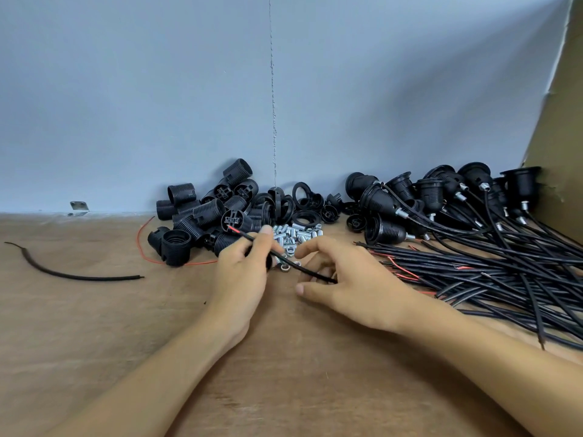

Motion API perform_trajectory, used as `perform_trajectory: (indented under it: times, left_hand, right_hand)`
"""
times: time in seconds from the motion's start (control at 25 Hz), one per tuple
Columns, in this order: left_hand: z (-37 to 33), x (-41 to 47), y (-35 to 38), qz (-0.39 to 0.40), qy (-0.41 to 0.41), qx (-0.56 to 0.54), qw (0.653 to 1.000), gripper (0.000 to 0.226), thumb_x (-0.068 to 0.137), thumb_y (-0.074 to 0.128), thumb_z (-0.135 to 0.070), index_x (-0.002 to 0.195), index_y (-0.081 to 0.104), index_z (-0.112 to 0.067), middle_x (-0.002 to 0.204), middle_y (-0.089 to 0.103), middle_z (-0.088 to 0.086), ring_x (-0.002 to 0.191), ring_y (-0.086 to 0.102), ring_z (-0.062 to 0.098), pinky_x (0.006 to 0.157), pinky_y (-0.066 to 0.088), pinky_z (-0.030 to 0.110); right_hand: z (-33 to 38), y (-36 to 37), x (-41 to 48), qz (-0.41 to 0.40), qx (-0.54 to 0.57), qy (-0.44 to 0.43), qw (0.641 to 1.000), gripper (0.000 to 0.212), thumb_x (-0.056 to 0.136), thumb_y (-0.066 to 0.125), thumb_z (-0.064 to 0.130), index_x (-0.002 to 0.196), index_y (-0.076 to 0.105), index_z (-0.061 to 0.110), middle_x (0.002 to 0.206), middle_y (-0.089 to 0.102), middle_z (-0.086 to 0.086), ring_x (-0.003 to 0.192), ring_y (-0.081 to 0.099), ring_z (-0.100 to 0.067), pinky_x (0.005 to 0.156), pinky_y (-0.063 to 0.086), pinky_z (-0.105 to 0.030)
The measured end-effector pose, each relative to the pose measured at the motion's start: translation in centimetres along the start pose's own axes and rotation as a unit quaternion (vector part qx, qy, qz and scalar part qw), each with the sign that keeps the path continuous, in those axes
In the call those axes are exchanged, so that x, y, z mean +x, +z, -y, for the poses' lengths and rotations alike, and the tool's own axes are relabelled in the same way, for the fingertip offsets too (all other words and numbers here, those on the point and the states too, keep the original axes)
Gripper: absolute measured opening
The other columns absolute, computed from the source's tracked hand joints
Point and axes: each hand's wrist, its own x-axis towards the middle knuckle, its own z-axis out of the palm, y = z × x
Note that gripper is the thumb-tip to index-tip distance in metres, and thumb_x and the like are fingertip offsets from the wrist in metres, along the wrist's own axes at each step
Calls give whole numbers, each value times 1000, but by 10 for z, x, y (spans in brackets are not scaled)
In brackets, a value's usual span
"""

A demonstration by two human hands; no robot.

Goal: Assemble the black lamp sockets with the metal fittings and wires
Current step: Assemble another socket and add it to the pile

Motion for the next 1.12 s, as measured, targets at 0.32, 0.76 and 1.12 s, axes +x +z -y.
perform_trajectory:
  times: [0.32,0.76,1.12]
  left_hand:
    - [0,4,-3,-30,-39,-67,997,37,104,54,-30,75,69,-12,53,50,-3,46,40,7,40,32,16]
    - [7,3,-2,50,-13,74,996,45,101,55,-42,67,69,-17,53,56,-6,50,48,6,58,40,25]
    - [-4,2,-3,83,-36,-18,996,76,83,25,-84,79,71,-24,68,62,-1,56,50,7,54,34,24]
  right_hand:
    - [-6,-6,-3,-112,-142,-29,983,29,97,57,15,119,70,28,116,69,9,112,61,-16,95,48,-38]
    - [0,-9,-6,-113,-235,-50,964,32,92,52,17,119,63,29,106,64,11,100,58,-15,82,41,-33]
    - [-6,-11,-8,-153,-224,-96,958,20,98,52,43,101,70,36,80,50,22,79,57,-7,58,34,-26]
